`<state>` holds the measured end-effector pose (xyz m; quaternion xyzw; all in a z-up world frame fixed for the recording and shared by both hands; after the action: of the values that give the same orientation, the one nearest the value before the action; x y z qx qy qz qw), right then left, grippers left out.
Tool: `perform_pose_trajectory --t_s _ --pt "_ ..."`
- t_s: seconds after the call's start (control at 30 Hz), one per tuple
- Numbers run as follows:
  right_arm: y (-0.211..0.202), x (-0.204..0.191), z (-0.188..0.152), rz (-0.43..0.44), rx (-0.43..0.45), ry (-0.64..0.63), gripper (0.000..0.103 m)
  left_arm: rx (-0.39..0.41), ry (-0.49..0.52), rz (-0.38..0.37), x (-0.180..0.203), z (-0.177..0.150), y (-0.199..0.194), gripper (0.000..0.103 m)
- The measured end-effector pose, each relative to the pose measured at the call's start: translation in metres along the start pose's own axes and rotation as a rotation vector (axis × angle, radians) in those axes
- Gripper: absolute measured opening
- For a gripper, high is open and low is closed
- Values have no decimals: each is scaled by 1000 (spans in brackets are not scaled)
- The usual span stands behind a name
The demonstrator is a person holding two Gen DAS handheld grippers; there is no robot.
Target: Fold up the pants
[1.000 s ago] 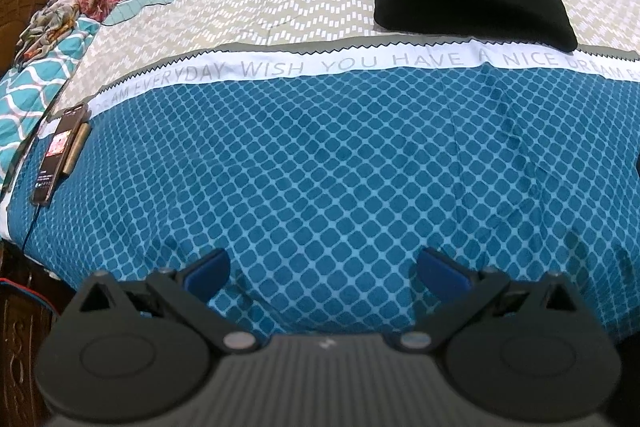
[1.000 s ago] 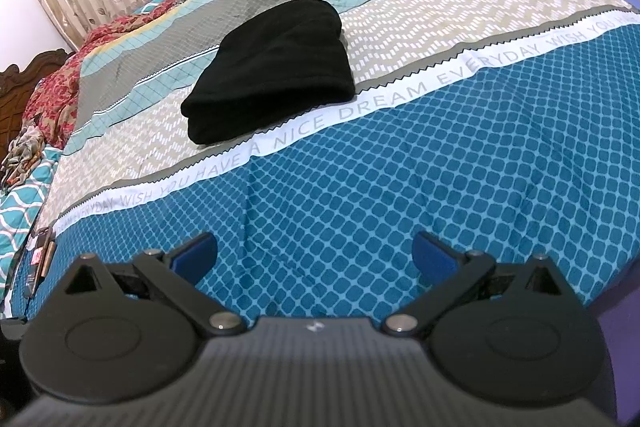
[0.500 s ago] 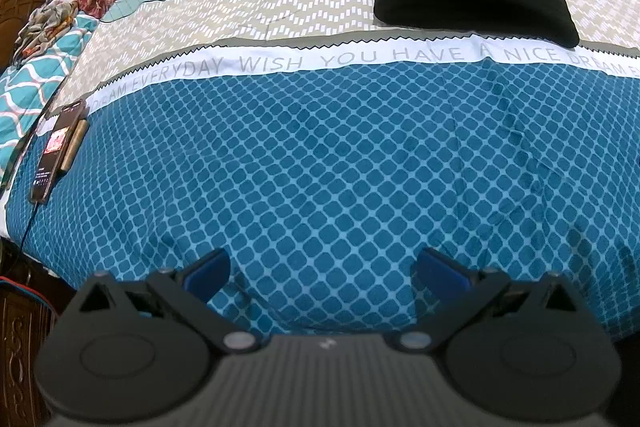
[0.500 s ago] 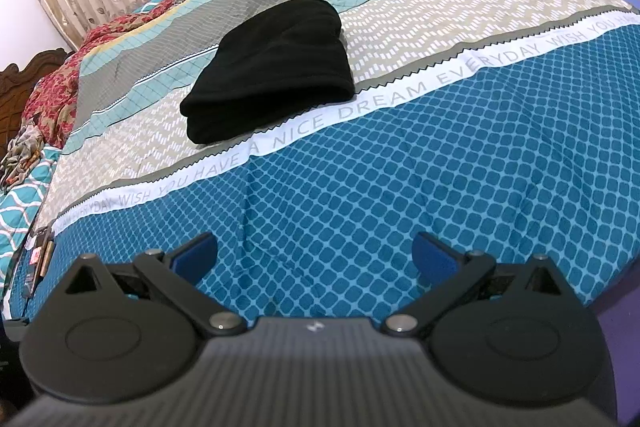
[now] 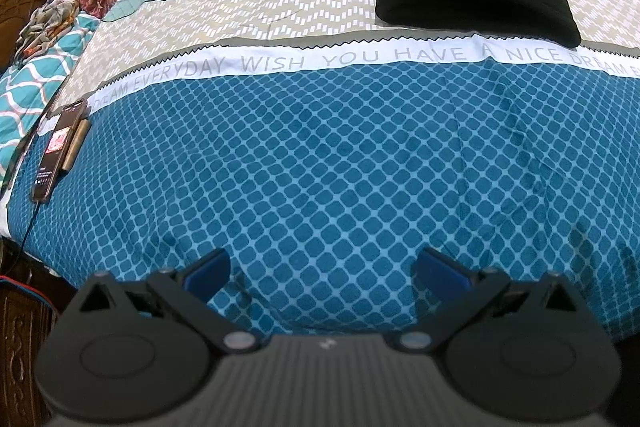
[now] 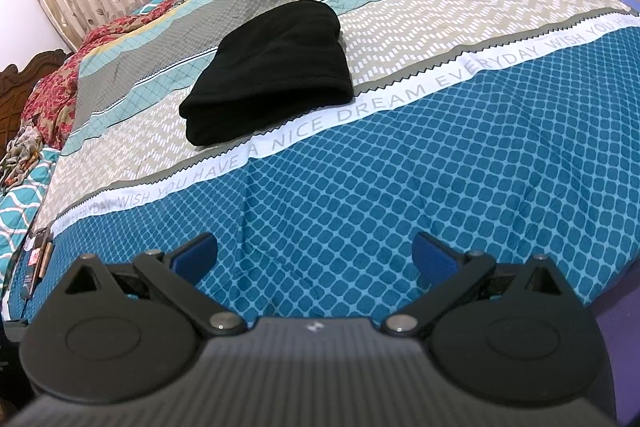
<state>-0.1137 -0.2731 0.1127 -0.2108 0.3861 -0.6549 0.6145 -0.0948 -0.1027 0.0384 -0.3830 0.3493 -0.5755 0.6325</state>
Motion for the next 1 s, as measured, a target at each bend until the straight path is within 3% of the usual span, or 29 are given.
perform_pose_trajectory --t_s 1.0 --pt "0 2 3 -11 13 12 103 2 8 26 -1 0 1 103"
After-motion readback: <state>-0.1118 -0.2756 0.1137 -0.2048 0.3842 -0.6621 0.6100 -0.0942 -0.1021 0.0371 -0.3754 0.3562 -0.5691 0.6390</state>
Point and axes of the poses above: each gripper's, at about its wrist camera, not at the fingertips, and y roughly the way its jaws point, x to its right, z to its top, the point moved 1 cm from there along y, roughly the way its jaws point, and after that the axes turned 12 degrees about -z, right-handed, at the moved point
